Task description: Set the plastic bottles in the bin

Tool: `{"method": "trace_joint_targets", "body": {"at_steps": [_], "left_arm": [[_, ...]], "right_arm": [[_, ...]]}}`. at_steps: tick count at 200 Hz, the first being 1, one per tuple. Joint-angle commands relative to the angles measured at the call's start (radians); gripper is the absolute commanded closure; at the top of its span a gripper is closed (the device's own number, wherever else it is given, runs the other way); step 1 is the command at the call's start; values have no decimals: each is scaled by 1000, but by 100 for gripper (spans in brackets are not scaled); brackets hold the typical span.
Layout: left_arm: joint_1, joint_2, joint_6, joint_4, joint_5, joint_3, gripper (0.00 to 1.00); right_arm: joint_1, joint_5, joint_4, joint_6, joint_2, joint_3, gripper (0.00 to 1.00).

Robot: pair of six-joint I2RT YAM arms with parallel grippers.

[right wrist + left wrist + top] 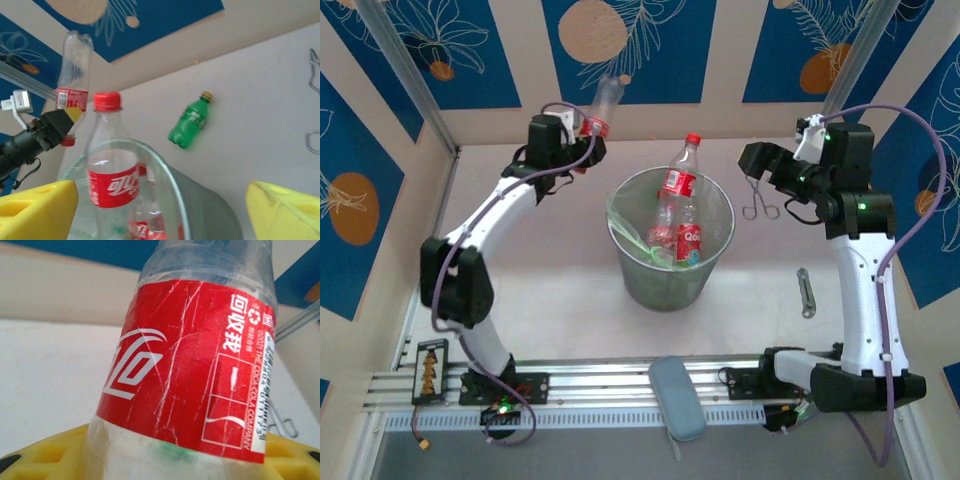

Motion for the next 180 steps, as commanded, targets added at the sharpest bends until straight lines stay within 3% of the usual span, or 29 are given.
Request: {"method": "trace_joint_targets", "body": {"at_steps": [1, 51, 103, 141, 180], "left_arm": [[-13, -115, -14, 53, -7, -79, 52], [-73, -339, -15, 86, 38, -222, 52], [-180, -479, -18, 97, 106, -291, 52], [-242, -536, -45, 123, 123, -331, 53], [-288, -522, -62, 158, 148, -341, 54]], "right_arm": [[40, -78, 94, 38, -29, 35, 13], [256, -96, 251, 56, 64, 101, 10], [452, -75, 317, 41, 283, 270, 3], [496, 44, 305, 10, 399, 369, 2], [493, 30, 333, 43, 453, 398, 3]]}}
